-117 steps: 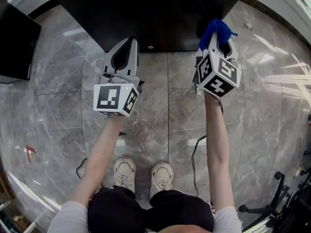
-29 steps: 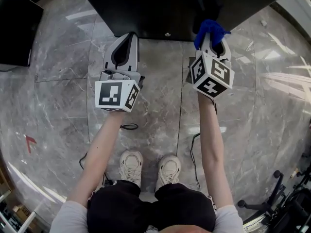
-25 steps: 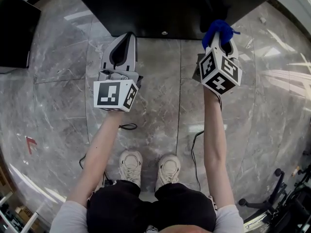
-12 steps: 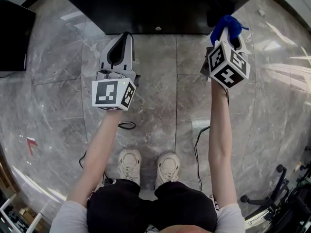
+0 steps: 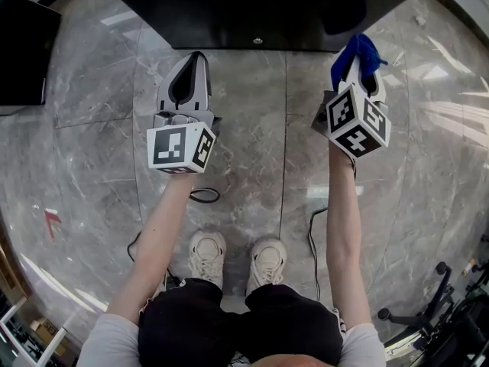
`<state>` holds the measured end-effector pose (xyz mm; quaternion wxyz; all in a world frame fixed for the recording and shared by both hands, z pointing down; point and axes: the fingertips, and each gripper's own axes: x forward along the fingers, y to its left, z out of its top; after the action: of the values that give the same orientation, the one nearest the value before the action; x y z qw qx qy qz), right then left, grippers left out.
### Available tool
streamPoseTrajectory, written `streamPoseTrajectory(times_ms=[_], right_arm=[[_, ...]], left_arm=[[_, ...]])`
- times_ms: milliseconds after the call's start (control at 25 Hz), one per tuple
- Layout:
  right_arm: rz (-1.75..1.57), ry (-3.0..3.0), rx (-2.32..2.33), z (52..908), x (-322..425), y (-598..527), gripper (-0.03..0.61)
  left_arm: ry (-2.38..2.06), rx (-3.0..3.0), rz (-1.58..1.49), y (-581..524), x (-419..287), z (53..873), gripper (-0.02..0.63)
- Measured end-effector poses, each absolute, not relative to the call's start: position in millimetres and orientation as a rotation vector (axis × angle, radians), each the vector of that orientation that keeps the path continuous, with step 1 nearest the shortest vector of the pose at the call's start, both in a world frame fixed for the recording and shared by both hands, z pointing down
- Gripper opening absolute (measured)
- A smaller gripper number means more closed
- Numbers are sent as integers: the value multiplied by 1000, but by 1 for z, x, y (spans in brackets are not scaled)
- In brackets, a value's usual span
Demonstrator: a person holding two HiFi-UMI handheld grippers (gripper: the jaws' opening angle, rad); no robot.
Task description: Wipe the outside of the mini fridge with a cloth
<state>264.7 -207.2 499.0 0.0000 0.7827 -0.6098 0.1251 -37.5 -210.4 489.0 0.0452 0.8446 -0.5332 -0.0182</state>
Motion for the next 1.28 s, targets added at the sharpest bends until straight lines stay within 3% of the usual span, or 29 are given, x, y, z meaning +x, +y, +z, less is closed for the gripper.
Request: streamPoseTrajectory(times_ms=[760, 1040, 1280], right_arm=[[305, -2575, 1678, 544, -95, -273, 61], [317, -2580, 1612, 560, -129, -290, 61], [330, -2568, 1619, 557, -121, -287, 61]], left_arm=[[-1786, 2443, -33, -217, -157, 533, 5], [-1879, 2362, 7, -217, -201, 543, 5], [-1840, 2384, 8, -217, -182, 545, 5]])
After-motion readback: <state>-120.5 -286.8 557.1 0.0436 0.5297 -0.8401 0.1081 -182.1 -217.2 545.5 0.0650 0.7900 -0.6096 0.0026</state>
